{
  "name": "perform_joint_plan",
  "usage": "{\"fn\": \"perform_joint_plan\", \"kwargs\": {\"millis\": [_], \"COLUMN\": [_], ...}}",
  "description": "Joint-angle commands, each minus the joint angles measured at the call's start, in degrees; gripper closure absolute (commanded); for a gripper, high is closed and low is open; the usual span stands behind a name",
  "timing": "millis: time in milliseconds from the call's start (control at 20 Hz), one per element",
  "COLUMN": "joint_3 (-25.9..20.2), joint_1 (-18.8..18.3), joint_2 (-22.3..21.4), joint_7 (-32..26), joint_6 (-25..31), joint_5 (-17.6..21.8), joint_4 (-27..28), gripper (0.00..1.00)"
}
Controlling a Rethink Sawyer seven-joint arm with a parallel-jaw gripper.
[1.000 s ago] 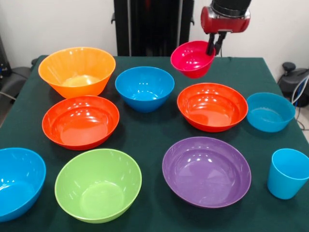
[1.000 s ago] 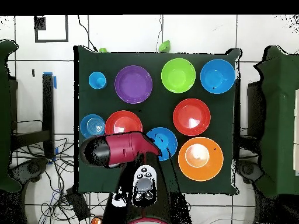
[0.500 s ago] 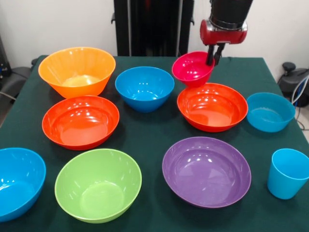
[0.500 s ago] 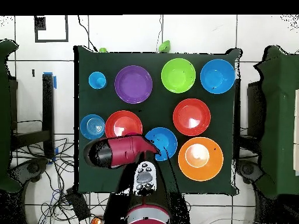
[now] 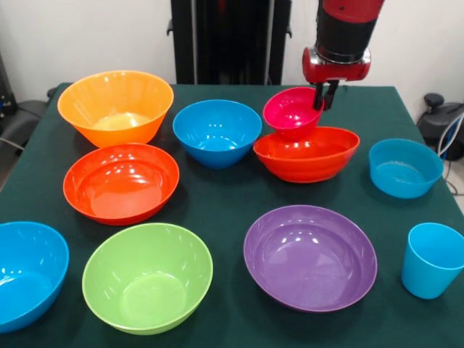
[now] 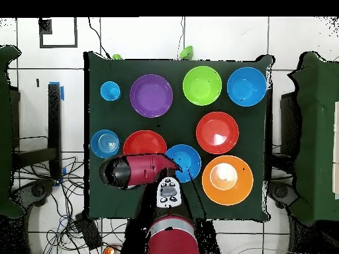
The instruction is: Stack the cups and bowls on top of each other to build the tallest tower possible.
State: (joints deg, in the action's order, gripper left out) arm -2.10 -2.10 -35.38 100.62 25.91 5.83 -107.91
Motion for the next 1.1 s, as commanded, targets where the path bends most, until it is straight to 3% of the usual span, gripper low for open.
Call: {"fn": "perform_joint_plan", "kwargs": {"millis": [50,400,550,900,1100], "joint_3": [-8.9,-9.3,-7.9,-4.5,-3.3], "joint_1": [-2.3,-2.0,-0.9,-0.3,0.4], "joint_2": [2.3,2.8,2.8,-2.0,-1.9], "joint_7": [8.8,8.5,7.8,2.9,2.8], "joint_6": [-5.9,-7.2,-6.1,-0.5,1.2], "joint_5": [-4.5,-4.6,-3.8,-0.2,0.1], "joint_4": [-2.4,-1.6,0.8,5.8,7.3], "gripper": [1.00,1.00,1.00,1.00,1.00]}}
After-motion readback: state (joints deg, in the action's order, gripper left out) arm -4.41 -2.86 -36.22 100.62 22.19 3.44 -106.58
